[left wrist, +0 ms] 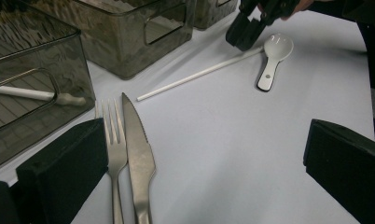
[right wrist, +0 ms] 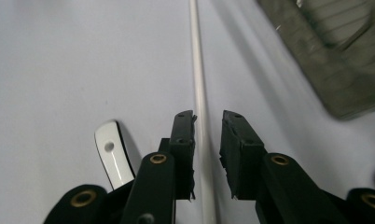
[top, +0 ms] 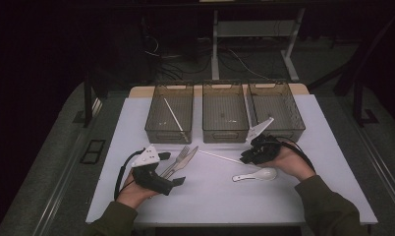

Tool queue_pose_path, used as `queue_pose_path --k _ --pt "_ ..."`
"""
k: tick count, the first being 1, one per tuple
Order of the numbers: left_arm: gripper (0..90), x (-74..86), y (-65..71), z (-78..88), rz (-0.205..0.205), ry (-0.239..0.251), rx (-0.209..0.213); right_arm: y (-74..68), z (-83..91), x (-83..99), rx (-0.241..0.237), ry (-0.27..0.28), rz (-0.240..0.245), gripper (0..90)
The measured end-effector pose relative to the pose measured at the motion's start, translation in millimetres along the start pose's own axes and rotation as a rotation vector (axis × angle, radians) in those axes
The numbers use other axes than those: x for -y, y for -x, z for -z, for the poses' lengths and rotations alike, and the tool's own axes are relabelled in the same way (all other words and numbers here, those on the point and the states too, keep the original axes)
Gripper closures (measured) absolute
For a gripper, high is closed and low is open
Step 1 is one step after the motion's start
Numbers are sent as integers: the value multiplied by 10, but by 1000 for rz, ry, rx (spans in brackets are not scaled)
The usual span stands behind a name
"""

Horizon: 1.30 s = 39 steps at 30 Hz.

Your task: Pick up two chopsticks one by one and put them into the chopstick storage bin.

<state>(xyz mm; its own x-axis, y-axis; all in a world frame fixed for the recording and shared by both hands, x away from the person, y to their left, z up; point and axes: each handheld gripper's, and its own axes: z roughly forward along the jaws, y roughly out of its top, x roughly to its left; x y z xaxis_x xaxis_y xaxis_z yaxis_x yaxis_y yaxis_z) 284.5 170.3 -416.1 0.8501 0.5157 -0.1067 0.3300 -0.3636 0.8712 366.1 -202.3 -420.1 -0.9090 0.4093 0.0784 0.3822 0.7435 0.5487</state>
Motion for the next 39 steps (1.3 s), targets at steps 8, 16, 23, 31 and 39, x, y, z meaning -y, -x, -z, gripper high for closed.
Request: queue_pose_path --k 8,16,23,31,39 --pt "0 3 -3 -6 -2 -4 1 -41 -119 43 26 -65 49 789" --pt "0 4 -3 -3 -3 -6 2 -30 -114 71 36 -52 68 842" --pt "0 3 -9 -8 -4 -4 6 62 -33 97 37 -22 35 843" --pt "0 2 -3 -10 -3 -4 6 56 179 77 33 50 17 843" --pt "0 1 -2 -5 -2 -4 4 16 455 55 22 151 -2 843"
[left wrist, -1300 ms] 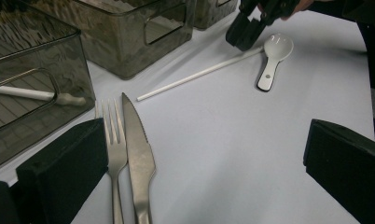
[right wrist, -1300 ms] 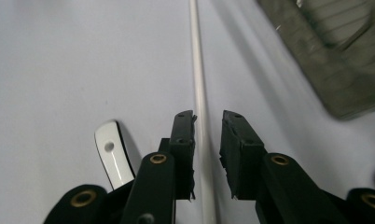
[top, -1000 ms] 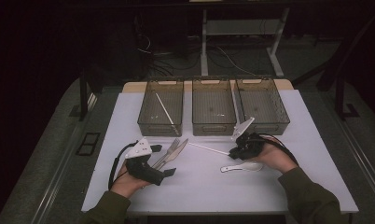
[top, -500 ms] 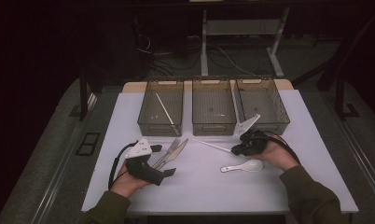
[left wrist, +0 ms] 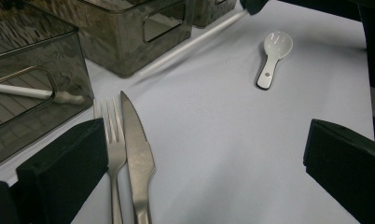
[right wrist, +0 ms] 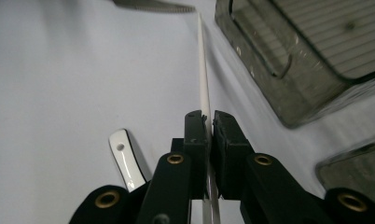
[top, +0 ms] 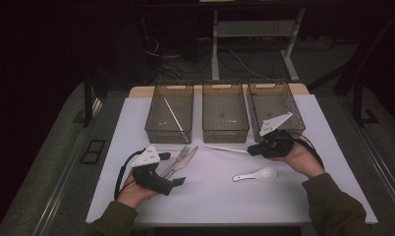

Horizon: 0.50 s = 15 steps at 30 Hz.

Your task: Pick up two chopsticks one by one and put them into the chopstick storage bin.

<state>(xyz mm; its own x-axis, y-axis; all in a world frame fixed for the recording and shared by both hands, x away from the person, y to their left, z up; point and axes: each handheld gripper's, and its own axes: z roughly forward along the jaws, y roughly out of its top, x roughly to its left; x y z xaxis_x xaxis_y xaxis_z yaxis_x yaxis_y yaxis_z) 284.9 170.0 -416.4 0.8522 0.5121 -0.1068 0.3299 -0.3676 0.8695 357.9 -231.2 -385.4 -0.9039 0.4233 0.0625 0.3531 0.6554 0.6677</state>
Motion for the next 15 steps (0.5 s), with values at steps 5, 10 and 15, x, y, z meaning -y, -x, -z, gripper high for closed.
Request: queue_pose_path --k 5,10,15 --pt "0 -1 2 -7 0 1 1 -41 156 -62 -6 58 -13 843" --pt "0 -1 -3 -15 -2 0 1 -61 190 -194 12 91 -24 843" --pt "0 -2 -8 -9 -1 2 3 -62 167 -420 56 109 -51 843"
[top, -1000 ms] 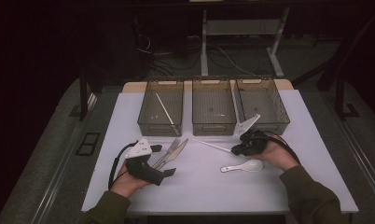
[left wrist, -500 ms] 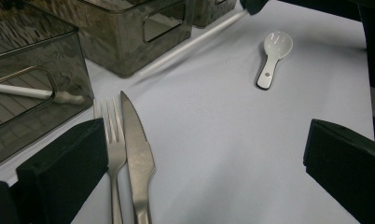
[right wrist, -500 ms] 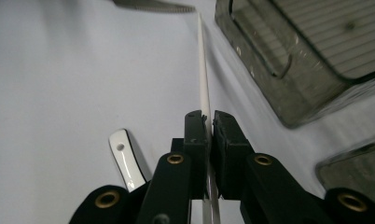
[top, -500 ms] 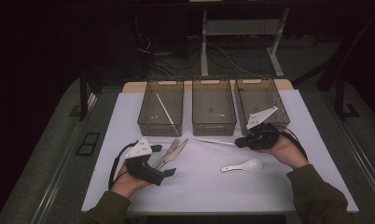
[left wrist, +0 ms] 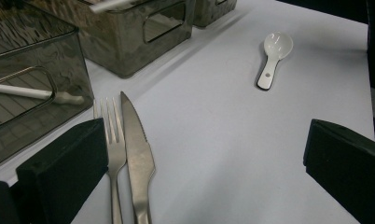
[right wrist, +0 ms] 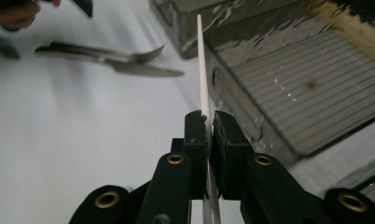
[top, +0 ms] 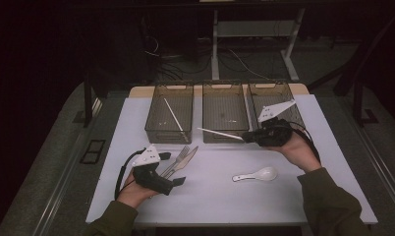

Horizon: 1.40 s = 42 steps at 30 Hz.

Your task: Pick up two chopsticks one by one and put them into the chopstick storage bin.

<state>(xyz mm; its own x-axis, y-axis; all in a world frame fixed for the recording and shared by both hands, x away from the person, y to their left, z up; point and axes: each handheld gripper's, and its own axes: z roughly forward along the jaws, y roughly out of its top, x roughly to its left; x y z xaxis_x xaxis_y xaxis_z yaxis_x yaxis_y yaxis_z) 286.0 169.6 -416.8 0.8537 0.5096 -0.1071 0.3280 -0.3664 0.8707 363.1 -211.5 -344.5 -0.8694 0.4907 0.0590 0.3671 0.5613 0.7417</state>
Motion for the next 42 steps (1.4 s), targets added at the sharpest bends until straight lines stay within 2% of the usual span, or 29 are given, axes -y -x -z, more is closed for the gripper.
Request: queue_pose_path --k 4,10,16,22,26,30,33,38,42 --pt "0 1 -3 -1 -5 0 1 4 -60 -216 43 17 -18 843" --pt "0 -3 0 0 1 6 5 5 -227 -538 68 35 -29 843" --pt "0 -5 4 1 2 10 9 -13 -522 -865 103 3 -39 842" --pt "0 -8 11 3 3 18 8 -29 -899 -1142 122 -30 -57 843" --pt "0 -15 7 12 -13 16 8 -32 -1152 -1250 126 -51 -73 842" --pt "0 -16 13 3 -3 23 8 -4 -1368 -1320 134 -66 -85 843" --pt "0 -20 3 10 -14 21 7 26 -1488 -1366 141 -78 -99 842" --pt "0 -18 14 9 -1 23 8 54 -1633 -1448 149 -85 -124 842" --pt "0 -20 9 4 -13 18 12 61 -1782 -1507 157 -107 -137 842"
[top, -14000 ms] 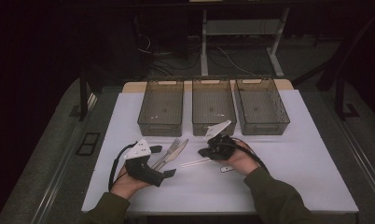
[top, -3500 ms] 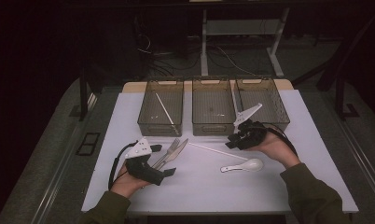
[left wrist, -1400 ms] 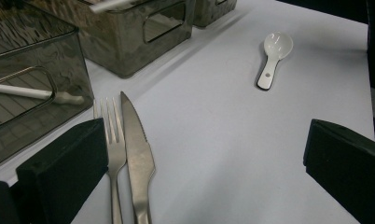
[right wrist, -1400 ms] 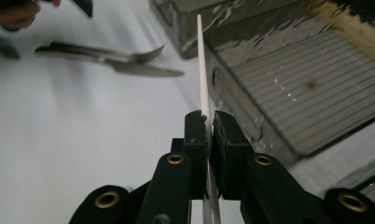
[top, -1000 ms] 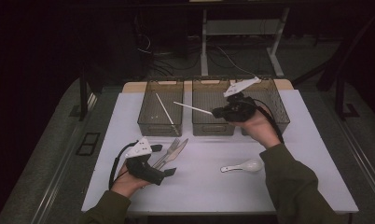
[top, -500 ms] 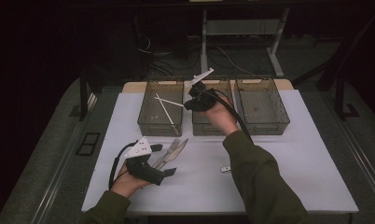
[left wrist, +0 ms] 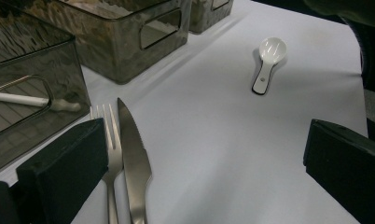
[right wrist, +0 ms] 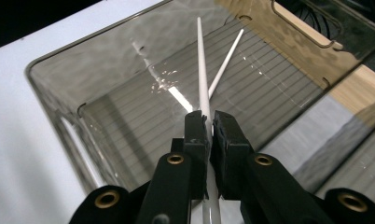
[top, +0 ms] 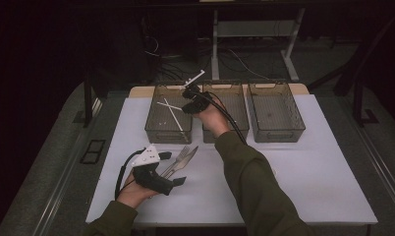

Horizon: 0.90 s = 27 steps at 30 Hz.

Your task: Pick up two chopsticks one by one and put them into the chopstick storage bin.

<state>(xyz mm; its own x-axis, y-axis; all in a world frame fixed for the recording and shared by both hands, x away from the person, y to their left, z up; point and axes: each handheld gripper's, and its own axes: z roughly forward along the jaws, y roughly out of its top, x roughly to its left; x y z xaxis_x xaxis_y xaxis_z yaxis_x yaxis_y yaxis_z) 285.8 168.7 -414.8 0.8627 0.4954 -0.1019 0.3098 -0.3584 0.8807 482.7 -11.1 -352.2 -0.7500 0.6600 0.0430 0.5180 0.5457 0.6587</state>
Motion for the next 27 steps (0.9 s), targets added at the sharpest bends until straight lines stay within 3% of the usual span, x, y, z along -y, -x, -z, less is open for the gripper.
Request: queue_pose_path --k 10,15,17,21,27 --pt "0 -3 -3 2 9 5 8 -38 -372 -69 22 -67 -21 836" --pt "0 -7 4 -5 14 10 9 -77 -424 -72 -4 -47 -44 818" --pt "0 -7 5 -5 13 10 10 -81 -426 -64 1 -53 -26 804" --pt "0 -5 0 -6 13 10 10 -69 -361 -60 -22 -37 -38 723" --pt "0 -4 -15 1 6 6 11 -16 -137 -34 -115 35 -43 565"
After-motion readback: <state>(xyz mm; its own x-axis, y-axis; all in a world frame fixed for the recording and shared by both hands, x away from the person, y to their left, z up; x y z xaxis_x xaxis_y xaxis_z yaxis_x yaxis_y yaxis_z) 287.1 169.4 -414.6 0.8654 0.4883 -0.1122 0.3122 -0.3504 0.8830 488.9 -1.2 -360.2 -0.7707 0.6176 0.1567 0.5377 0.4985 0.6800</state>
